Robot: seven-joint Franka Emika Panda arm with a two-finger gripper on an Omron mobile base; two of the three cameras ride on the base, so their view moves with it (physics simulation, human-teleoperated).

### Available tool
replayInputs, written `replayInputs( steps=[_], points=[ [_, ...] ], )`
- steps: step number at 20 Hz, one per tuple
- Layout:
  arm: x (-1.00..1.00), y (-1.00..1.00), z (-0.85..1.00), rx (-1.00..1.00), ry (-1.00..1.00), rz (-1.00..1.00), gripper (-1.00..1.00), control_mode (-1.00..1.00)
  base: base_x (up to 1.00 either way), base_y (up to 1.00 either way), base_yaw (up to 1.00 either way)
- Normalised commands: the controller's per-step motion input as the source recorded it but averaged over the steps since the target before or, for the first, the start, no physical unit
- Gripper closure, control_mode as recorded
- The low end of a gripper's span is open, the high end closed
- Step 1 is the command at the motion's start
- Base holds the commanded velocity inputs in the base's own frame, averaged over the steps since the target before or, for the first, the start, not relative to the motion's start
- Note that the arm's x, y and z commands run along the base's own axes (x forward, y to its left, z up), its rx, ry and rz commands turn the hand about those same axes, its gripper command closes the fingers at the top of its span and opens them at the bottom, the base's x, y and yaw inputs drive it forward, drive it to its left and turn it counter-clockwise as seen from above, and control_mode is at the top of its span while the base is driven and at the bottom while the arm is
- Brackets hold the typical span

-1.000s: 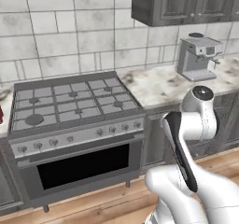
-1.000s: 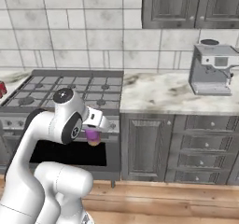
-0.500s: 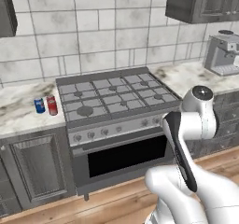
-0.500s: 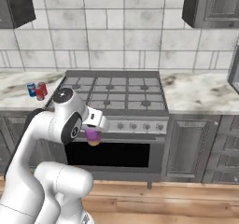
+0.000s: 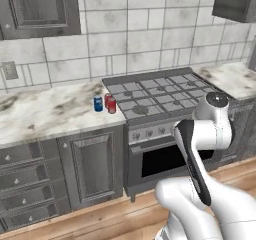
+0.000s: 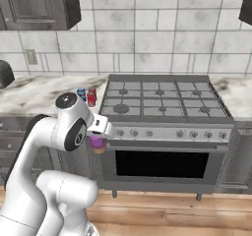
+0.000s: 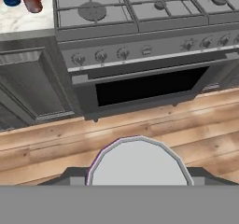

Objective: Four empty soda cans are scattered around the kitchen. Gather all the cans and cluster them next to the stove for recycling.

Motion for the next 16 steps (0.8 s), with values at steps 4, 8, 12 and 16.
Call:
replayInputs(
  steps=[4,8,12,16],
  points=[
    [0.0,0.0,0.0,0.0,0.0,0.0,1.0,1.0,0.02,1.0,0.0],
    [0.0,0.0,0.0,0.0,0.0,0.0,1.0,1.0,0.08,0.9,0.07],
    [0.0,0.0,0.0,0.0,0.0,0.0,1.0,1.0,0.2,0.54,0.15],
    [0.0,0.0,0.0,0.0,0.0,0.0,1.0,1.0,0.18,0.17,0.21]
  ],
)
